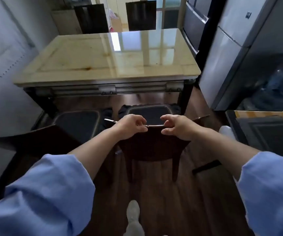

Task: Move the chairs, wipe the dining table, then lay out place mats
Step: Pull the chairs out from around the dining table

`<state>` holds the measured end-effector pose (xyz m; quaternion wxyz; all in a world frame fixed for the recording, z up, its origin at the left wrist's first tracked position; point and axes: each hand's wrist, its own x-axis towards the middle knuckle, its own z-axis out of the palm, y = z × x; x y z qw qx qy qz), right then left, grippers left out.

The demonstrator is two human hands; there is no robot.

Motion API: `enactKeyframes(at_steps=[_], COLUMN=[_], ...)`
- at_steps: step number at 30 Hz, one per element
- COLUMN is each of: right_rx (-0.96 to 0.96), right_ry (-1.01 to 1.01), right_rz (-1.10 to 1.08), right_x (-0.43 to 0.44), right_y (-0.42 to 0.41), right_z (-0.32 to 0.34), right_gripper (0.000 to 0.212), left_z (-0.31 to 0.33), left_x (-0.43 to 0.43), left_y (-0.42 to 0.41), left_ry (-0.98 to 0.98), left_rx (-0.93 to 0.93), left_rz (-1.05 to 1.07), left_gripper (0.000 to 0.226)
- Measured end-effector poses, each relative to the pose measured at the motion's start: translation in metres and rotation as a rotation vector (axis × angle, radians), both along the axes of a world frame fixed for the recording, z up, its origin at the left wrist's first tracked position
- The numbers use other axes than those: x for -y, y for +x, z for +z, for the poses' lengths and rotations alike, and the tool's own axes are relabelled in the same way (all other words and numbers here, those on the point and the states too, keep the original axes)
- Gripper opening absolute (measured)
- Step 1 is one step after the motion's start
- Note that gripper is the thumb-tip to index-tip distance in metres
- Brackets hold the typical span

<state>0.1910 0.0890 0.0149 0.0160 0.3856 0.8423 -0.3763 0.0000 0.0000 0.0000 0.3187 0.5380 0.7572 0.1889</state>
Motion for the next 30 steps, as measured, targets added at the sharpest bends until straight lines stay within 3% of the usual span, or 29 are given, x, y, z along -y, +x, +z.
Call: enactKeyframes(at_steps=[12, 21, 30], right_rx=[0.109, 0.119, 0.095], right_ry=[0.402, 0.421, 0.263], right_rz=[0.038, 0.075, 0.024], right_x=[-0.013, -0.044, -0.125], right_y=[-0.028, -0.059, -0.106], right_z=[-0.032, -0.055, -0.051], right_gripper=[0.028, 0.03, 0.029], left_z=[-0.023, -0.021, -0.018], left_x=[-0.015, -0.05, -0.131], left_y=[-0.007, -0.032, -0.078], left_ry=[0.094, 0.089, 0.054], left_rx=[-0.209, -0.296, -0.278], left_rz=[0.004, -0.044, -0.027], left_gripper=[0.025, 0.028, 0.027])
